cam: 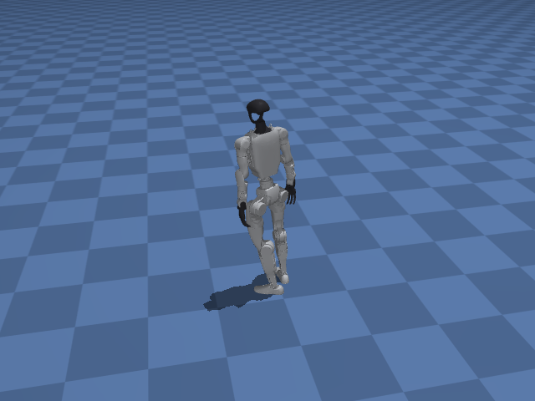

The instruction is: Walk

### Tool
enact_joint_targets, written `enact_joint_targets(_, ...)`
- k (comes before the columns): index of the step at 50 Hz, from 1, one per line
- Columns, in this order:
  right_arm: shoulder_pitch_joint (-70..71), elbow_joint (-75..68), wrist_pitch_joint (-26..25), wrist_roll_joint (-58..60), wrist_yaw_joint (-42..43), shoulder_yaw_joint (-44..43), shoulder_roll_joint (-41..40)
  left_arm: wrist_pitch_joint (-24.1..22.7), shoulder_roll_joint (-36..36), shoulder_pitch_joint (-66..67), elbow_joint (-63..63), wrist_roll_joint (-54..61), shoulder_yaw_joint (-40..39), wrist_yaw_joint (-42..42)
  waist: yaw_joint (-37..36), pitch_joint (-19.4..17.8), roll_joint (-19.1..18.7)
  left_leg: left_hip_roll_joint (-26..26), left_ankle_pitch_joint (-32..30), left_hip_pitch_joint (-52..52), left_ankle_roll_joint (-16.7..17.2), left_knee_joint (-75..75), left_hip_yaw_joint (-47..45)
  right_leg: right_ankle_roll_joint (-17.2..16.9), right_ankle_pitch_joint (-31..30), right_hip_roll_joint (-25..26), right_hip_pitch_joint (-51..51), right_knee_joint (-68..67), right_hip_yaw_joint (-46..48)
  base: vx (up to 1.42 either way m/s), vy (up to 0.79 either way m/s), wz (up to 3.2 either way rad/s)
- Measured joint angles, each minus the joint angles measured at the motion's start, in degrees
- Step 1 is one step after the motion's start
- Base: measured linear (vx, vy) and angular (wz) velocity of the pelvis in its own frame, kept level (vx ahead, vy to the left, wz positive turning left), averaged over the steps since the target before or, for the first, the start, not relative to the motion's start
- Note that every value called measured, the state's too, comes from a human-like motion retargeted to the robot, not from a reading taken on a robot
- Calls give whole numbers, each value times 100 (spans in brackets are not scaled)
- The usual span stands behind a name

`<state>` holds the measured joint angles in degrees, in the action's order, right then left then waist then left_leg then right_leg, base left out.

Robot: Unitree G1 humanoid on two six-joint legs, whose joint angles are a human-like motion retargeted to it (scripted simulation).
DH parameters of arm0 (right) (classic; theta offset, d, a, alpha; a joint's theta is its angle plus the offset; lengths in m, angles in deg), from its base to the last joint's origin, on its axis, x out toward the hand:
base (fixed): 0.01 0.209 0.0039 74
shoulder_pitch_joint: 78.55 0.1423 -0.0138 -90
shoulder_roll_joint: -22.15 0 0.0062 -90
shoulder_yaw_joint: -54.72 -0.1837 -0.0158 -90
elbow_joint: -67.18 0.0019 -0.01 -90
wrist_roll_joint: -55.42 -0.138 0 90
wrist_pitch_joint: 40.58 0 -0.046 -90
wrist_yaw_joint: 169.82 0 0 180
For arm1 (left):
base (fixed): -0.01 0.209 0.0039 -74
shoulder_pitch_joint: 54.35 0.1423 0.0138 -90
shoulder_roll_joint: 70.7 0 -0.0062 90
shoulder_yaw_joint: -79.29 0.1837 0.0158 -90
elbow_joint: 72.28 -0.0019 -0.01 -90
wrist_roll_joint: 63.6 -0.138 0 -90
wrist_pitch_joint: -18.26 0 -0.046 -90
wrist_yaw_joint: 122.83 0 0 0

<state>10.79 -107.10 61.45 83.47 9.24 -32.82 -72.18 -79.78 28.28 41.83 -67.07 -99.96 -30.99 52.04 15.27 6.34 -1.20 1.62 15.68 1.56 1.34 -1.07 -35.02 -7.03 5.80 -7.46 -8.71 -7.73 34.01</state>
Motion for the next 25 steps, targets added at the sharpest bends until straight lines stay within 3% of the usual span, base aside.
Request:
enact_joint_targets(5, -110, -171, -55, 21, 38, -28, 48, -69, -26, 114, 152, -63, 13, -38, 99, 95, -16, -84, -5, -173, 169, 20, -453, 36, 108, 141, 162, 393, 632, 11, -24, -177)
enact_joint_targets(7, -130, -239, -56, 29, 42, -57, 40, -59, -90, 136, 200, -78, 14, -101, 56, 79, -12, -73, -50, -227, 274, -51, -585, 159, 37, 384, 30, 479, -100, 15, -30, -159)
enact_joint_targets(12, -210, -338, -43, 20, 58, -86, -15, -57, -236, 185, 242, -114, 48, -164, 9, 32, -51, 96, -617, -363, 564, -382, -628, 350, -13, 618, -49, 449, -572, 19, -30, -120)
enact_joint_targets(15, -223, -394, -18, 34, 62, -92, -102, -59, -318, 228, 296, -206, 19, -179, -47, 55, 153, 75, -1210, -362, 218, -875, -594, 375, -66, 530, -49, 451, -868, 19, -25, -106)
enact_joint_targets(17, -214, -400, 31, -11, 81, -79, -167, -73, -371, 217, 299, -225, 48, -111, -172, 44, 404, 37, -1382, -164, -136, -1547, -225, 310, -122, 314, 22, 476, -987, 20, -19, -118)
enact_joint_targets(18, -203, -397, 49, -18, 88, -47, -192, -71, -384, 225, 300, -229, 41, -84, -279, 46, 512, 25, -1277, 12, -87, -1925, 46, 302, -149, 254, 37, 490, -1167, 23, -18, -149)
enact_joint_targets(20, -141, -392, 48, 34, 88, 11, -238, -78, -375, 243, 302, -259, -31, -65, -484, 66, 630, -55, -883, 520, 405, -2611, 915, 300, -206, 238, 13, 504, -1567, 23, -13, -160)
enact_joint_targets(22, -65, -364, 44, 116, 116, 83, -288, -94, -335, 285, 305, -243, -136, -60, -544, 35, 697, -479, -636, 968, 873, -2890, 2031, 280, -249, 220, 60, 521, -1796, 16, -4, -106)
enact_joint_targets(23, -9, -353, 55, 129, 137, 119, -315, -97, -325, 293, 298, -222, -175, -58, -448, 15, 665, -472, -656, 1033, 928, -2907, 2257, 279, -244, 242, 94, 531, -1770, 14, -2, -37)
enact_joint_targets(25, 98, -333, 97, 103, 166, 202, -367, -105, -322, 327, 287, -193, -216, -49, -317, -21, 628, -266, -713, 1095, 610, -2837, 2180, 285, -230, 284, 170, 563, -1744, 16, -2, -24)
